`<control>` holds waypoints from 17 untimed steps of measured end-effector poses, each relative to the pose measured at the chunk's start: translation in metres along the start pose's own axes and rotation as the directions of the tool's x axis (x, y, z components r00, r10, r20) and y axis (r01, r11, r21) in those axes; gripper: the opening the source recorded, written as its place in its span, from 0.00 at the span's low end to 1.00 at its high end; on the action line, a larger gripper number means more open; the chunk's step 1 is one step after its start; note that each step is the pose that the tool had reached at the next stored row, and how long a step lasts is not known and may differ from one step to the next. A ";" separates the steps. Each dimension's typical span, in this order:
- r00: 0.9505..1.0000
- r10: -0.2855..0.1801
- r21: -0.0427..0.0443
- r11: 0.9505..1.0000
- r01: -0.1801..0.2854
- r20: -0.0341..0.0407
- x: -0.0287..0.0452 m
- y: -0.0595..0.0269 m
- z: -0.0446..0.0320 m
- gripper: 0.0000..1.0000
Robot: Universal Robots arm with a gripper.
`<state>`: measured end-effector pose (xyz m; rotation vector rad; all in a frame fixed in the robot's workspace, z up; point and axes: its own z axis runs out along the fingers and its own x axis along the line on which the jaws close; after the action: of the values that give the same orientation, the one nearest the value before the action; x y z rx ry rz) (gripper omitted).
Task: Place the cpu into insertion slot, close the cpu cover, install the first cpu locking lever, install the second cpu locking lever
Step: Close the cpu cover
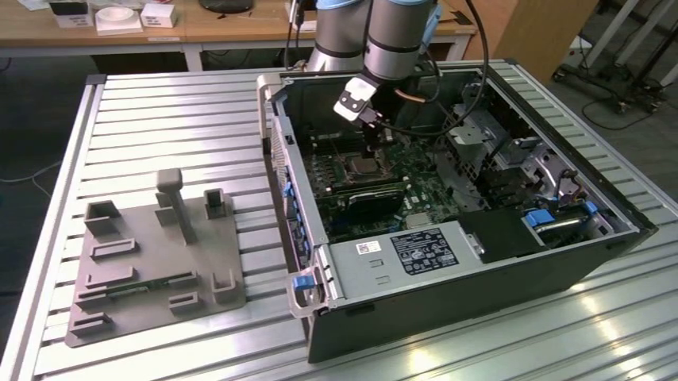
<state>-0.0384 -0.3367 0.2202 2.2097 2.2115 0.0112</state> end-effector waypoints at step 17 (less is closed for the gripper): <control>1.000 0.000 0.000 1.000 0.000 0.000 0.0000 0.0000 -0.0035 0.10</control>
<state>-0.0384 -0.3367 0.2237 2.2097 2.2115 0.0112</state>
